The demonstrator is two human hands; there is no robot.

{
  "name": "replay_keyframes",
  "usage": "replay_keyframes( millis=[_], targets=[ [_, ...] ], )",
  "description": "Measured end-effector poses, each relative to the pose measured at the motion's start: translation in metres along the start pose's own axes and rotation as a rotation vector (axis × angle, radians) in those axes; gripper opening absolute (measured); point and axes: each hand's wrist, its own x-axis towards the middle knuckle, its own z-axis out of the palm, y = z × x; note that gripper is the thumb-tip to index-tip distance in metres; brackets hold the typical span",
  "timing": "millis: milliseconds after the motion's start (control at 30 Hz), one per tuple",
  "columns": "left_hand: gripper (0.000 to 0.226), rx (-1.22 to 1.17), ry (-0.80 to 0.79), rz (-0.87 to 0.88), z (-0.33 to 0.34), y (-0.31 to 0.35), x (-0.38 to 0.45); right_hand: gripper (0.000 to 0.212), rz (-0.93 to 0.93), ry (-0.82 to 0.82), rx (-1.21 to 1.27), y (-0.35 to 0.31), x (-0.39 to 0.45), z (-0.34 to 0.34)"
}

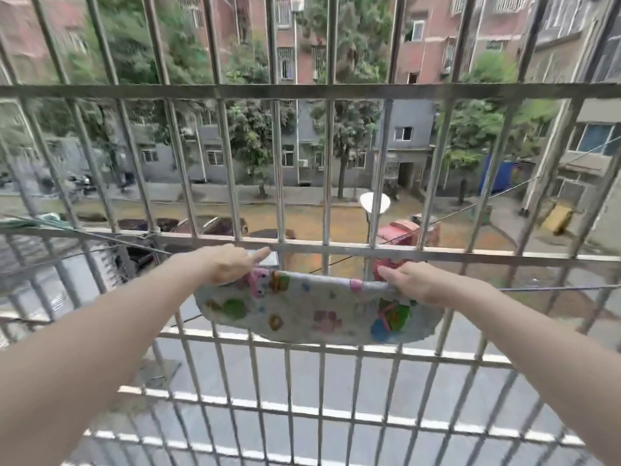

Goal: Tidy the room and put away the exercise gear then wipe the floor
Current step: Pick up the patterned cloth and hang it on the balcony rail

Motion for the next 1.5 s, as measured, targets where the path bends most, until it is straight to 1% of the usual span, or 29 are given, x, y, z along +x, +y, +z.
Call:
replay_keyframes(
  millis=[67, 133, 167, 200, 267, 300, 367, 433, 533, 633, 733, 867, 933, 1000, 1067, 1133, 1200, 1267, 1400, 1500],
  targets=[
    [0.096, 0.011, 0.046, 0.018, -0.007, 0.000, 0.000, 0.068, -0.002, -0.024, 0.054, 0.001, -0.004, -0.009],
    [0.113, 0.033, 0.053, 0.058, -0.012, -0.002, -0.003, 0.073, -0.008, -0.041, 0.085, 0.002, -0.006, -0.017],
    [0.118, 0.033, 0.058, 0.044, -0.014, -0.001, -0.008, 0.074, -0.016, -0.047, 0.087, 0.003, -0.008, -0.020],
    [0.113, 0.006, 0.075, 0.018, -0.015, 0.000, -0.014, 0.074, -0.023, -0.052, 0.082, 0.003, -0.009, -0.021],
    [0.090, -0.025, 0.156, -0.015, -0.017, 0.002, -0.026, 0.072, -0.037, -0.058, 0.065, 0.003, -0.013, -0.023],
    [0.084, -0.033, 0.200, -0.024, -0.018, 0.003, -0.031, 0.069, -0.043, -0.063, 0.062, 0.003, -0.017, -0.024],
    [0.078, -0.037, 0.230, -0.038, -0.018, -0.005, -0.040, 0.068, -0.057, -0.061, 0.049, 0.002, -0.027, -0.024],
    [0.068, -0.026, 0.231, -0.014, -0.015, -0.016, -0.052, 0.069, -0.070, -0.040, 0.046, 0.002, -0.037, -0.023],
    [0.059, -0.062, 0.267, 0.040, -0.005, -0.031, -0.071, 0.063, -0.106, -0.004, 0.033, -0.002, -0.052, -0.017],
    [0.045, -0.032, 0.373, 0.106, 0.010, -0.036, -0.097, 0.048, -0.162, 0.127, 0.030, -0.010, -0.067, -0.012],
    [0.044, 0.038, 0.434, 0.159, 0.028, -0.045, -0.126, 0.030, -0.206, 0.285, -0.015, -0.024, -0.084, -0.010],
    [0.042, 0.058, 0.456, 0.258, 0.058, -0.050, -0.169, 0.025, -0.266, 0.543, 0.028, -0.055, -0.117, 0.014],
    [0.040, 0.043, 0.450, 0.299, 0.074, -0.052, -0.192, 0.024, -0.333, 0.594, 0.040, -0.077, -0.139, 0.037],
    [0.040, 0.042, 0.457, 0.323, 0.094, -0.062, -0.216, 0.025, -0.409, 0.561, 0.046, -0.102, -0.162, 0.064],
    [0.042, 0.036, 0.446, 0.305, 0.118, -0.076, -0.241, 0.028, -0.442, 0.494, 0.088, -0.127, -0.184, 0.095],
    [0.040, 0.023, 0.384, 0.259, 0.144, -0.090, -0.269, 0.029, -0.448, 0.413, 0.125, -0.148, -0.207, 0.127],
    [0.037, 0.035, 0.321, 0.211, 0.169, -0.107, -0.299, 0.028, -0.479, 0.336, 0.093, -0.165, -0.229, 0.158],
    [0.032, -0.027, 0.254, 0.151, 0.191, -0.125, -0.330, 0.029, -0.515, 0.248, 0.095, -0.181, -0.250, 0.181],
    [0.027, -0.044, 0.096, 0.008, 0.223, -0.158, -0.385, 0.029, -0.558, 0.116, 0.078, -0.206, -0.287, 0.210],
    [0.021, -0.056, 0.066, -0.065, 0.238, -0.176, -0.416, 0.028, -0.596, 0.031, 0.038, -0.225, -0.309, 0.224]
  ],
)
